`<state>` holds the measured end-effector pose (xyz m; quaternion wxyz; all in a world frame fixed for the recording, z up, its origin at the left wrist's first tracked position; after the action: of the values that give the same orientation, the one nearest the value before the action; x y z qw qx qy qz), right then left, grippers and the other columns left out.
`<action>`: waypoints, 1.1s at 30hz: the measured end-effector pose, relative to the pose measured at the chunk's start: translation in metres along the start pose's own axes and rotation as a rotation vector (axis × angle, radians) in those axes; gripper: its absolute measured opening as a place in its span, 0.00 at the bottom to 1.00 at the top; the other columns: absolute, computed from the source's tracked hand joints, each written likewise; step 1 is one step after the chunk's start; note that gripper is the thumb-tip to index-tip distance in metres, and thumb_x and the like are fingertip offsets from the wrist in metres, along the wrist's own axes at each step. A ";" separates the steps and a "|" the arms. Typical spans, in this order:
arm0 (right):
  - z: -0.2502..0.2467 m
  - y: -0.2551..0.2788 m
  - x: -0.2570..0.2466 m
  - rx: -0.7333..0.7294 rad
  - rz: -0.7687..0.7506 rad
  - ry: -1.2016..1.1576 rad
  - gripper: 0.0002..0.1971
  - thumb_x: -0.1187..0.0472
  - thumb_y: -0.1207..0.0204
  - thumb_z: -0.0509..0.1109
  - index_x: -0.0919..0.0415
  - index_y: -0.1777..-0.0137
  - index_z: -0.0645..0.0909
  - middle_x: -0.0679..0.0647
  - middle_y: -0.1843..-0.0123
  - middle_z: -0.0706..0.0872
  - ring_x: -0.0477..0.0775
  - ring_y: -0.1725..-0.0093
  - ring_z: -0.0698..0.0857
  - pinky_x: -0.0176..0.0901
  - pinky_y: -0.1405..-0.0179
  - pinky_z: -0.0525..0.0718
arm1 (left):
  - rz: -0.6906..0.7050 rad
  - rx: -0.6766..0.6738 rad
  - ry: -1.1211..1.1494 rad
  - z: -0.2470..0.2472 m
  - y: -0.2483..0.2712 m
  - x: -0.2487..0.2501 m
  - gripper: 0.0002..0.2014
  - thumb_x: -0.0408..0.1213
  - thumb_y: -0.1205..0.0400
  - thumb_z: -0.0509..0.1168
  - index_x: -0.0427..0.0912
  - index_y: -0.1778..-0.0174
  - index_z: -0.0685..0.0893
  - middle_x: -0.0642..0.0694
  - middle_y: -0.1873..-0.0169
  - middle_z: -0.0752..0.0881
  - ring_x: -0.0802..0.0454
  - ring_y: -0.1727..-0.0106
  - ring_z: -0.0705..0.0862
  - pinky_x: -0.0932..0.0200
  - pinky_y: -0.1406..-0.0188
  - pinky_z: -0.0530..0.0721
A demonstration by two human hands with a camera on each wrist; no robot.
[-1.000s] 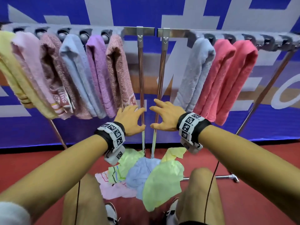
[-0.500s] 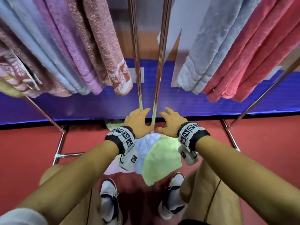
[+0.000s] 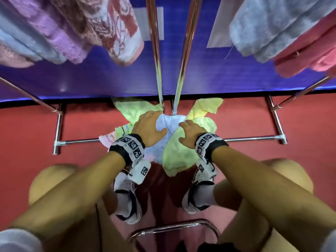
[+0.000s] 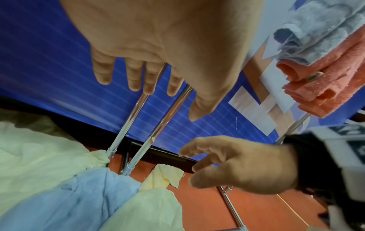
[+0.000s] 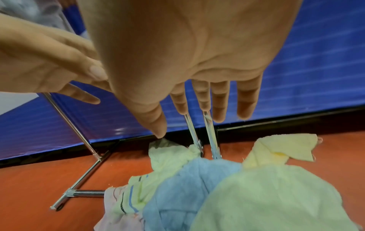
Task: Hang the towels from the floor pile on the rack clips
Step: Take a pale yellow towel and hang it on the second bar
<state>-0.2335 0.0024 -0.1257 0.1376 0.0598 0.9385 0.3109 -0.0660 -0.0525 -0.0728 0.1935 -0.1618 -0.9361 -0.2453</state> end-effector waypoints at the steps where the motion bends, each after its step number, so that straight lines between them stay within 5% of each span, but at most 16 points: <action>1: 0.009 -0.008 0.001 -0.015 0.013 0.006 0.32 0.47 0.24 0.67 0.51 0.21 0.63 0.55 0.18 0.63 0.64 0.26 0.74 0.57 0.34 0.79 | -0.005 -0.017 -0.002 0.007 -0.004 -0.003 0.29 0.53 0.26 0.64 0.49 0.28 0.75 0.47 0.29 0.77 0.41 0.26 0.73 0.46 0.29 0.74; 4: 0.039 -0.029 0.002 -0.071 0.028 0.016 0.31 0.46 0.25 0.67 0.52 0.23 0.66 0.56 0.23 0.69 0.63 0.30 0.77 0.57 0.36 0.80 | 0.017 -0.049 -0.032 0.024 -0.015 -0.008 0.30 0.58 0.28 0.61 0.54 0.29 0.74 0.50 0.31 0.77 0.43 0.27 0.74 0.47 0.31 0.76; 10: 0.108 -0.069 0.002 -0.212 0.039 0.050 0.26 0.47 0.24 0.67 0.53 0.27 0.72 0.58 0.29 0.75 0.66 0.33 0.78 0.56 0.37 0.79 | 0.056 -0.050 -0.134 0.042 -0.023 -0.018 0.33 0.50 0.20 0.66 0.48 0.18 0.66 0.43 0.20 0.67 0.42 0.19 0.62 0.45 0.24 0.68; 14: 0.143 -0.093 -0.004 -0.233 0.007 0.042 0.23 0.50 0.23 0.66 0.52 0.29 0.75 0.59 0.29 0.76 0.65 0.30 0.77 0.56 0.33 0.77 | 0.030 -0.119 -0.223 0.060 -0.024 -0.034 0.32 0.51 0.20 0.66 0.46 0.20 0.68 0.41 0.21 0.67 0.41 0.20 0.62 0.45 0.29 0.69; 21: 0.207 -0.118 0.011 -0.310 0.044 0.017 0.29 0.47 0.18 0.62 0.47 0.18 0.64 0.58 0.13 0.48 0.63 0.14 0.48 0.64 0.18 0.57 | -0.027 -0.212 -0.247 0.084 -0.027 -0.053 0.31 0.49 0.20 0.65 0.46 0.20 0.69 0.40 0.21 0.67 0.41 0.19 0.61 0.43 0.27 0.69; 23: 0.210 -0.120 0.023 -0.269 0.046 -0.002 0.28 0.50 0.21 0.66 0.50 0.20 0.68 0.59 0.14 0.53 0.64 0.16 0.52 0.66 0.21 0.58 | -0.029 -0.222 -0.253 0.089 -0.029 -0.054 0.29 0.48 0.20 0.65 0.47 0.22 0.72 0.40 0.22 0.68 0.41 0.19 0.61 0.42 0.27 0.70; 28: 0.187 -0.126 0.033 -0.131 0.026 0.118 0.14 0.62 0.19 0.60 0.58 0.36 0.80 0.58 0.32 0.79 0.61 0.31 0.76 0.52 0.36 0.70 | -0.031 -0.264 -0.262 0.096 -0.031 -0.054 0.28 0.50 0.21 0.65 0.48 0.24 0.74 0.41 0.21 0.69 0.42 0.18 0.60 0.42 0.25 0.69; 33: 0.168 -0.132 0.038 -0.101 0.036 -0.008 0.12 0.67 0.18 0.59 0.68 0.42 0.83 0.65 0.39 0.86 0.65 0.39 0.84 0.49 0.42 0.79 | -0.014 -0.243 -0.231 0.090 -0.036 -0.047 0.29 0.52 0.20 0.65 0.46 0.23 0.73 0.42 0.24 0.72 0.40 0.20 0.64 0.43 0.24 0.69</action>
<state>-0.2238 -0.0007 -0.3426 0.1388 0.0708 0.9198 0.3600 -0.0644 -0.0449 -0.1798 0.0619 -0.2047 -0.9166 -0.3377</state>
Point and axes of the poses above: each hand's wrist, its own y-axis away from the middle knuckle, its own z-axis out of the palm, x = y × z, the point moved 6 cm from there along -y, towards the middle knuckle
